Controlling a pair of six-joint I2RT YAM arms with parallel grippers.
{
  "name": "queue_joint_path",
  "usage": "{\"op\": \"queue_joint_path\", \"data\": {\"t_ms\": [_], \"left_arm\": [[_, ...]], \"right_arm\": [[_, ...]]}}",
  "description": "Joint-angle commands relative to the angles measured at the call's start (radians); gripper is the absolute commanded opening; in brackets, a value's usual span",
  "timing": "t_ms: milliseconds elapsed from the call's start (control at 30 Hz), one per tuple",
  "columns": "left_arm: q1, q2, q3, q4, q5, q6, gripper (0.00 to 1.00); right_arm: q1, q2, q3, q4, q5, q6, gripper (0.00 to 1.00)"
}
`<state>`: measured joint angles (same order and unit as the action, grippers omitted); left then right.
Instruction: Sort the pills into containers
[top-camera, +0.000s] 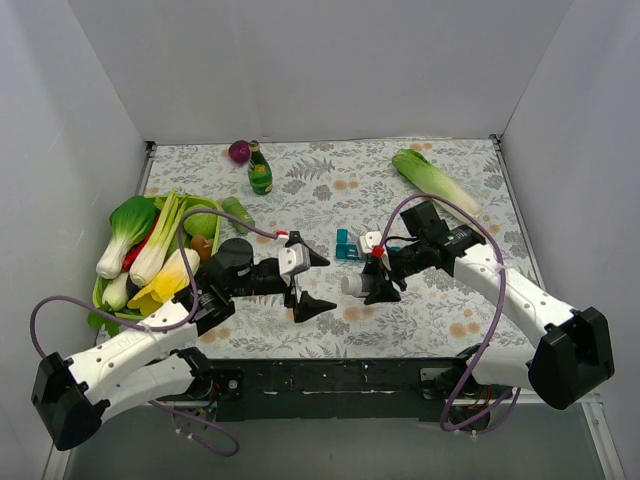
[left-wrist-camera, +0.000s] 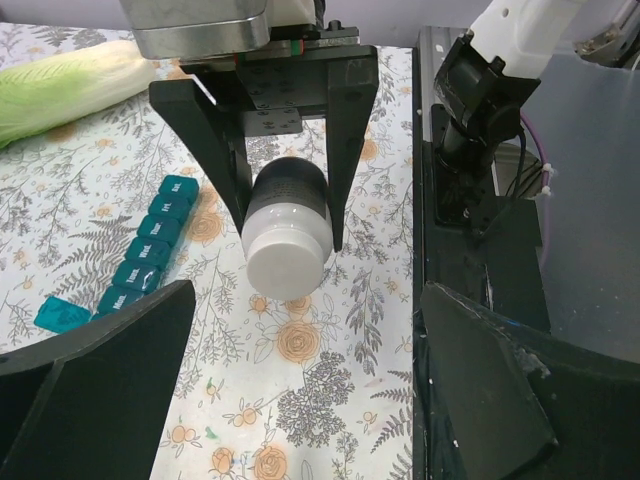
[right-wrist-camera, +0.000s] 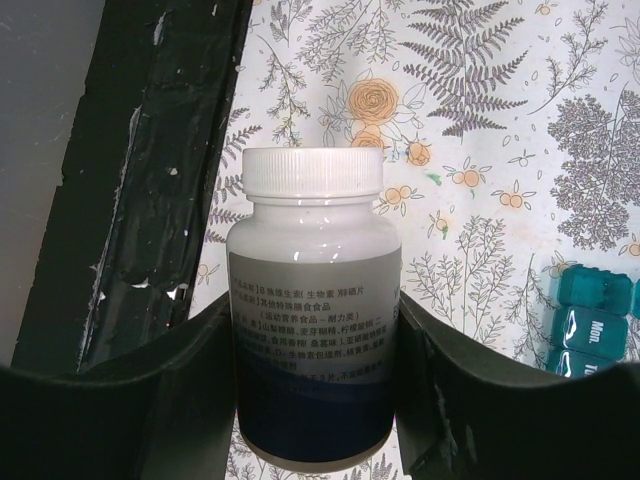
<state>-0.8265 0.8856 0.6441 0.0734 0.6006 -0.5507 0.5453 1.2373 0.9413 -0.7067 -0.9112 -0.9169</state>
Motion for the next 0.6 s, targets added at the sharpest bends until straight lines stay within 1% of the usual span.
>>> {"op": "queue_joint_path", "data": {"t_ms": [0,233,400,567], "left_arm": [[-0.017,0.042,0.068,-0.021,0.039,0.047,0.98],[-0.056,0.125,0.092,-0.021,0.01,0.086,0.98],[-0.071,0.176,0.114,-0.003,-0.062,0.117,0.95],[-0.091,0.225,0.131,0.022,-0.119,0.115,0.91]], "right_arm": [[0.005,-0.033,0.048,0.009,-0.012,-0.005,0.02],[0.004,-0.047,0.042,0.01,-0.034,0.0,0.02],[0.004,-0.052,0.039,0.015,-0.04,0.004,0.02],[0.004,-0.048,0.039,0.018,-0.045,0.009,0.02]]}}
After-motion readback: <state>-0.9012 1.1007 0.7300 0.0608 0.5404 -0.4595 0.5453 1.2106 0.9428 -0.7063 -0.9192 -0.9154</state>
